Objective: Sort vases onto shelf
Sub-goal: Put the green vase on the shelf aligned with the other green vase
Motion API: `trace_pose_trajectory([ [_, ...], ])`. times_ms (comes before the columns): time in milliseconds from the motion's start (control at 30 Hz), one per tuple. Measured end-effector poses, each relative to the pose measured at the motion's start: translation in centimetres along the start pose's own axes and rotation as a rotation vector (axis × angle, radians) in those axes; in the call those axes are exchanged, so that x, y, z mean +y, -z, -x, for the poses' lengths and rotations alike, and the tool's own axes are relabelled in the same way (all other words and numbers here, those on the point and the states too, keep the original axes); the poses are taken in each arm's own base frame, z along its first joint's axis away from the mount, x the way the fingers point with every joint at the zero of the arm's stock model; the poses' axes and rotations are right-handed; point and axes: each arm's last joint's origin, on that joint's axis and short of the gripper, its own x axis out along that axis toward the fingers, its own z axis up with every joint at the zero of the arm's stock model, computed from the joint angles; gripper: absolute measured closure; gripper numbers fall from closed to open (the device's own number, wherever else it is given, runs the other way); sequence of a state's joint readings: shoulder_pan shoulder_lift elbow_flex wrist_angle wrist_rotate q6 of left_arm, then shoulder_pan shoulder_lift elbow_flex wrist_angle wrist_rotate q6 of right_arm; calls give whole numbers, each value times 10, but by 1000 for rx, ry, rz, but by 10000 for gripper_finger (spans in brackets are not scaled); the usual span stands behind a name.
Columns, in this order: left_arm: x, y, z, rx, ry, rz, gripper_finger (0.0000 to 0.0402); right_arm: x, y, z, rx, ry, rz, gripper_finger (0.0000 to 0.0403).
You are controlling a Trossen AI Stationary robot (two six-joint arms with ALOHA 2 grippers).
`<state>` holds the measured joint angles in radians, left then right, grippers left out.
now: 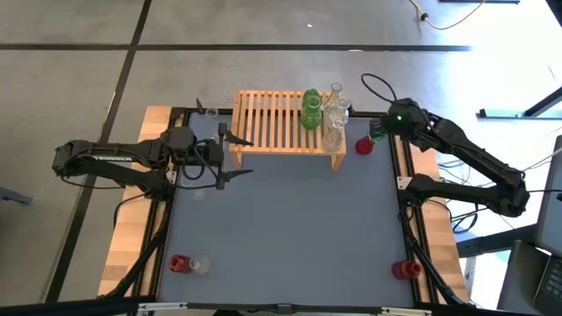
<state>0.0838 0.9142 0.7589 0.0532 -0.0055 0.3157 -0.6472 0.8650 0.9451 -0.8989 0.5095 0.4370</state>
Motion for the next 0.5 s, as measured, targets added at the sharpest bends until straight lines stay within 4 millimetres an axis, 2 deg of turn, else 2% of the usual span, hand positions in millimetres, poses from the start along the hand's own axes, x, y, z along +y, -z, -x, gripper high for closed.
trace_pose_trajectory([
  [200,0,0,0,0,0,0,56,0,-8,9,11,-80,-6,265],
  [500,0,0,0,0,0,0,56,8,-2,12,105,-245,-13,265],
])
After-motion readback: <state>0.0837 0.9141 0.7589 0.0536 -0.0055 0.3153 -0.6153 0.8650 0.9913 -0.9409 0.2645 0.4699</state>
